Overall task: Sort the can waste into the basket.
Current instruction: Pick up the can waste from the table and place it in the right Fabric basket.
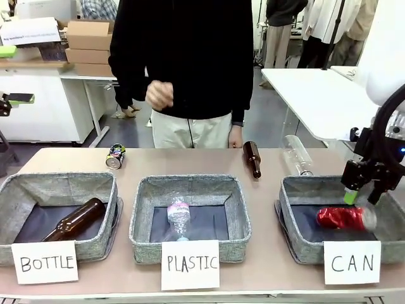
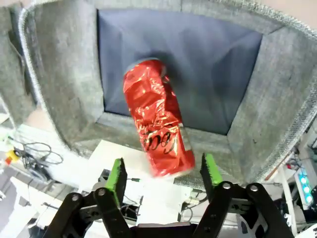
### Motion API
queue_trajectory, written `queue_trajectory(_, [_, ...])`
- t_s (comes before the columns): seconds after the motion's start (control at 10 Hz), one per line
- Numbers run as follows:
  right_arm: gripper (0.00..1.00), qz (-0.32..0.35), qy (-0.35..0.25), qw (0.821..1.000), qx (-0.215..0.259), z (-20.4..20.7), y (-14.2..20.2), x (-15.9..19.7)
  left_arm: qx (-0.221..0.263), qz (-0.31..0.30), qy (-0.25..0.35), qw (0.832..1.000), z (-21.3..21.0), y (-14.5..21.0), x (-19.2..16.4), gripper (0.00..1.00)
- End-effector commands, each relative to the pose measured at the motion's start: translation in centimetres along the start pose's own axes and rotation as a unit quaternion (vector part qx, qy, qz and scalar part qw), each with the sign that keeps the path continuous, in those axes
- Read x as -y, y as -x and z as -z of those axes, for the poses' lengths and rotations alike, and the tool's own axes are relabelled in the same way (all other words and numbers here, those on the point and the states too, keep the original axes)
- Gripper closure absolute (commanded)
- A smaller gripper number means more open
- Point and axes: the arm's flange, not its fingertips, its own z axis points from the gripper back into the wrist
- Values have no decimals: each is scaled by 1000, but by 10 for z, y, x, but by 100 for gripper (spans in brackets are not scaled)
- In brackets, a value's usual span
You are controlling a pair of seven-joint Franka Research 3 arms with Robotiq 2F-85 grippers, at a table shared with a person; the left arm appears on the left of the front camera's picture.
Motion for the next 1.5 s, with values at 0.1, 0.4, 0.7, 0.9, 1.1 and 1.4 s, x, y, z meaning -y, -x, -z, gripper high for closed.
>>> queue_trajectory(0.1, [0, 14, 0, 1000, 4, -4, -6, -6, 4, 10, 14, 1000, 1, 0, 1, 0])
queue_trajectory(0.4, [0, 12, -8, 1000, 10, -9, -7, -8, 4, 10, 14, 1000, 1, 0, 1, 0])
queue_trajectory(0.7, [0, 37, -478, 865, 149, -96, 30, -50, 4, 10, 14, 1000, 1, 0, 1, 0])
queue_trajectory(0.9, [0, -40, -692, 711, 116, -133, 54, -43, 4, 10, 14, 1000, 1, 0, 1, 0])
queue_trajectory(1.1, [0, -16, -782, 610, 122, -134, 39, -34, 4, 10, 14, 1000, 1, 0, 1, 0])
queue_trajectory(1.4, [0, -24, -484, 871, 82, -156, 63, -43, 4, 10, 14, 1000, 1, 0, 1, 0])
